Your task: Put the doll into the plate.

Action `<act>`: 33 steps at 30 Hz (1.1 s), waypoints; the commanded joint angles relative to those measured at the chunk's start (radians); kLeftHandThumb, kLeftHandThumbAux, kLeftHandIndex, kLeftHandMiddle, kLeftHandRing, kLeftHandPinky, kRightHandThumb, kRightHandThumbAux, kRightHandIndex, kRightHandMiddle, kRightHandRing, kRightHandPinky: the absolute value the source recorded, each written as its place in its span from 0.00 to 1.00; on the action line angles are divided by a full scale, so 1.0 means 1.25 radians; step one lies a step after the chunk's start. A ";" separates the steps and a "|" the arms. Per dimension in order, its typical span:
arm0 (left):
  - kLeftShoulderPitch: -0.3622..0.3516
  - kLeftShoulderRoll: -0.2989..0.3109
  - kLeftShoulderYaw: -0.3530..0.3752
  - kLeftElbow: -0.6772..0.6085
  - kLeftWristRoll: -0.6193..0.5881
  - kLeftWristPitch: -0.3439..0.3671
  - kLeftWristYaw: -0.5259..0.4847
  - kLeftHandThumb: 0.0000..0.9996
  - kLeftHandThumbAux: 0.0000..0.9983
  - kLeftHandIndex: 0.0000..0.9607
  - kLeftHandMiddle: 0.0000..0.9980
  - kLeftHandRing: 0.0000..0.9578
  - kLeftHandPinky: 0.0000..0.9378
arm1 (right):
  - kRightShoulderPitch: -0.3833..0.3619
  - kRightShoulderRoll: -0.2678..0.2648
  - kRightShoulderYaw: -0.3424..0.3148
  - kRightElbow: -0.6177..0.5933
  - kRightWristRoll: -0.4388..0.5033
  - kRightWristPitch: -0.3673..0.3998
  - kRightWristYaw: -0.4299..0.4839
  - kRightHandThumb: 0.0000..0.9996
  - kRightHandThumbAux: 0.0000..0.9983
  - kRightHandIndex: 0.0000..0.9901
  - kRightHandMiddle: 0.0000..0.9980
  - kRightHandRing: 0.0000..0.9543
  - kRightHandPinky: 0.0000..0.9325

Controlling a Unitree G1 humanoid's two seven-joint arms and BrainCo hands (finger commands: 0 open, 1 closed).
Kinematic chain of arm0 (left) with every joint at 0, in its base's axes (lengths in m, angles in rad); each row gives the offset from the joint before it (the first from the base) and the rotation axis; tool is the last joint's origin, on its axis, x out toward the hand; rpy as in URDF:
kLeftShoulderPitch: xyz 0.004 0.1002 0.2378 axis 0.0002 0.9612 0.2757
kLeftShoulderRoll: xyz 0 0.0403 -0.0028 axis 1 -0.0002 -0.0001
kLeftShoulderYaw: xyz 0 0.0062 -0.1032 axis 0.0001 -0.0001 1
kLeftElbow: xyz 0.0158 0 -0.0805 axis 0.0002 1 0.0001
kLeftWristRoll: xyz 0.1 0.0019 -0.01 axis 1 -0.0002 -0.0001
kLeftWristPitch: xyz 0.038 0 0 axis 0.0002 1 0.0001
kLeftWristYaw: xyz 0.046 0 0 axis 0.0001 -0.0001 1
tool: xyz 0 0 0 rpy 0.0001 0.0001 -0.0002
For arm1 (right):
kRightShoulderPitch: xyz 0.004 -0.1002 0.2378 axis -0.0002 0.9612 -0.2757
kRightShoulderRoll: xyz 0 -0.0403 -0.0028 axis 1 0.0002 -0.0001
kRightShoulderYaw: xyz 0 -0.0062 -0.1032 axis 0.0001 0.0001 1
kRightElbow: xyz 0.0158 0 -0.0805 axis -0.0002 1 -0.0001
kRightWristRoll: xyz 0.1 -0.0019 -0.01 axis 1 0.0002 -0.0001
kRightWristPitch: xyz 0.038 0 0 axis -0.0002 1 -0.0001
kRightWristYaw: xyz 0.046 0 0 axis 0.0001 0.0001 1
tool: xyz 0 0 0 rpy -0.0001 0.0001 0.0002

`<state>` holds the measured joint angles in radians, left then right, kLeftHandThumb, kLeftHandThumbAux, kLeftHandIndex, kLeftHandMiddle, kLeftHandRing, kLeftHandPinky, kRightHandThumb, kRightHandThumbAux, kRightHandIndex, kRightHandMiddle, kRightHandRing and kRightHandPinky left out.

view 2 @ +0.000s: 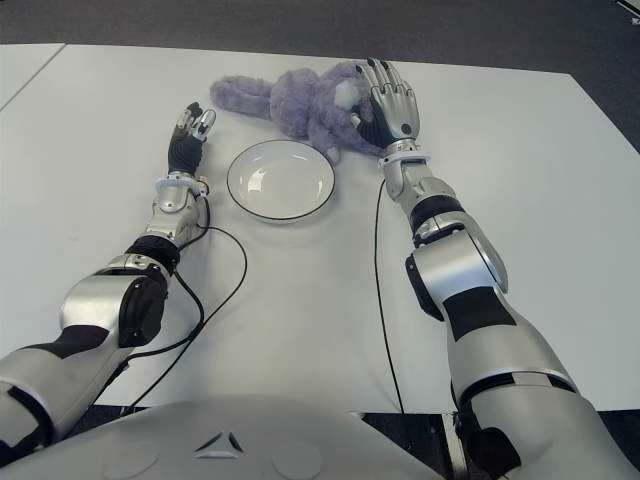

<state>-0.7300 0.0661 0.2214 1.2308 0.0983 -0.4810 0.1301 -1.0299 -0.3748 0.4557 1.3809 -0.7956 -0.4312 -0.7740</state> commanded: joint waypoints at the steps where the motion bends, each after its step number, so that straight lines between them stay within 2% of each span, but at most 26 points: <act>1: 0.135 -0.054 -0.011 0.110 0.016 0.107 0.019 0.00 0.36 0.00 0.00 0.01 0.02 | -0.014 -0.004 0.015 0.005 -0.013 -0.019 -0.014 0.58 0.60 0.00 0.00 0.01 0.20; 10: 0.133 -0.056 -0.017 0.110 0.022 0.109 0.030 0.00 0.36 0.00 0.00 0.00 0.01 | -0.001 -0.002 0.028 0.002 -0.016 -0.063 -0.032 0.60 0.61 0.00 0.00 0.05 0.26; 16: 0.132 -0.059 -0.014 0.110 0.023 0.108 0.032 0.00 0.37 0.00 0.00 0.00 0.01 | 0.024 0.015 0.010 0.003 0.015 -0.119 0.006 0.65 0.60 0.00 0.00 0.08 0.30; 24: 0.136 -0.058 -0.010 0.110 0.019 0.104 0.026 0.00 0.36 0.00 0.00 0.00 0.01 | 0.074 0.049 -0.010 0.007 0.042 -0.135 0.046 0.70 0.57 0.00 0.00 0.11 0.35; 30: 0.139 -0.058 -0.013 0.110 0.024 0.099 0.032 0.00 0.37 0.00 0.01 0.01 0.01 | 0.074 0.048 0.005 0.005 0.032 -0.139 0.034 0.75 0.54 0.00 0.00 0.10 0.32; 33: 0.139 -0.059 -0.016 0.109 0.027 0.097 0.037 0.00 0.37 0.00 0.01 0.01 0.02 | 0.072 0.045 0.017 0.004 0.020 -0.133 0.022 0.66 0.52 0.00 0.00 0.05 0.23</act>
<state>-0.7326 0.0596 0.2158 1.2319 0.1120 -0.4721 0.1602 -0.9726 -0.3301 0.4554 1.3791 -0.7498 -0.5905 -0.7532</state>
